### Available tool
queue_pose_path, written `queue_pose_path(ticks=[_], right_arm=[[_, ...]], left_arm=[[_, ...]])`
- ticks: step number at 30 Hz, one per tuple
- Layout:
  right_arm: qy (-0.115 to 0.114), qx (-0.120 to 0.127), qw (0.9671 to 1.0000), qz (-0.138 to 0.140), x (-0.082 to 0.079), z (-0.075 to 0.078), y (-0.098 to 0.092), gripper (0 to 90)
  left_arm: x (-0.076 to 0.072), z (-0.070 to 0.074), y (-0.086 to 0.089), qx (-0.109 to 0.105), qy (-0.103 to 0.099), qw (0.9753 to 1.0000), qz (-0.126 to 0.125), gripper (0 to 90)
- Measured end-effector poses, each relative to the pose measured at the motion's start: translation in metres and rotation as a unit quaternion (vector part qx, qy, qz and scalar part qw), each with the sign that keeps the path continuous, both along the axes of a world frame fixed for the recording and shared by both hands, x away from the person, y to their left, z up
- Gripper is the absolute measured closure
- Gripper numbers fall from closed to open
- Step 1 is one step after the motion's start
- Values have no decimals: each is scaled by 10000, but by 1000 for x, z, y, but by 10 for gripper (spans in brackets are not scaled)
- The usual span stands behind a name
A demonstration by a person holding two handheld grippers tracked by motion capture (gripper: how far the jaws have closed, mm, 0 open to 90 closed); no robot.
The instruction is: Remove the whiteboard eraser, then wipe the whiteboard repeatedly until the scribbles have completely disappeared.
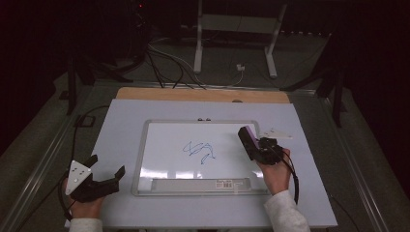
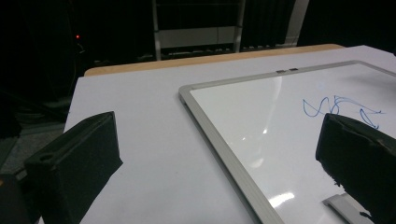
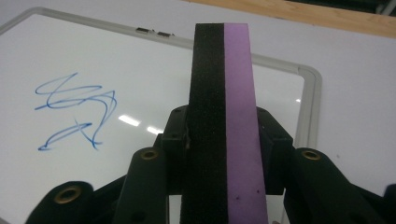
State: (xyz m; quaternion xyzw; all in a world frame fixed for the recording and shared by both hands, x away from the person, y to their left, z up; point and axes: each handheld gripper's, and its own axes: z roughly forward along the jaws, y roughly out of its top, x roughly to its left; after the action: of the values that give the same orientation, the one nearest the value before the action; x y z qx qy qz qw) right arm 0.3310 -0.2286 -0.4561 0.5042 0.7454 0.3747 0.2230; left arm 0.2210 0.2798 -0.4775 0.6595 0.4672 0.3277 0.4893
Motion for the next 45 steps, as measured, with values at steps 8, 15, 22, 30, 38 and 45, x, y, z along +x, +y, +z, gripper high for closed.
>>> queue_pose_path(ticks=[8, 15, 22, 30, 38, 45], right_arm=[[-73, 68, 9999, 64, 9, 3, 7, 632], [-84, 91, 9999, 93, 17, 2, 12, 632], [-83, 129, 9998, 134, 22, -1, 17, 632], [-69, 110, 9997, 202, 26, -4, 24, 632], [-53, 32, 9996, 291, 32, -7, 34, 632], [35, -170, 9993, 345, 38, -19, 42, 632]], left_arm=[[0, 0, -2, 29, 2, 10000, -11, 7], [0, 0, -2, 32, -1, 10000, -3, 7], [0, -1, -3, 35, 14, 10000, 4, 7], [1, -1, -3, 54, 26, 10000, -17, 7], [1, 0, -4, 47, 10, 10000, -26, 7], [1, -1, -4, 23, 17, 10000, -23, 7]])
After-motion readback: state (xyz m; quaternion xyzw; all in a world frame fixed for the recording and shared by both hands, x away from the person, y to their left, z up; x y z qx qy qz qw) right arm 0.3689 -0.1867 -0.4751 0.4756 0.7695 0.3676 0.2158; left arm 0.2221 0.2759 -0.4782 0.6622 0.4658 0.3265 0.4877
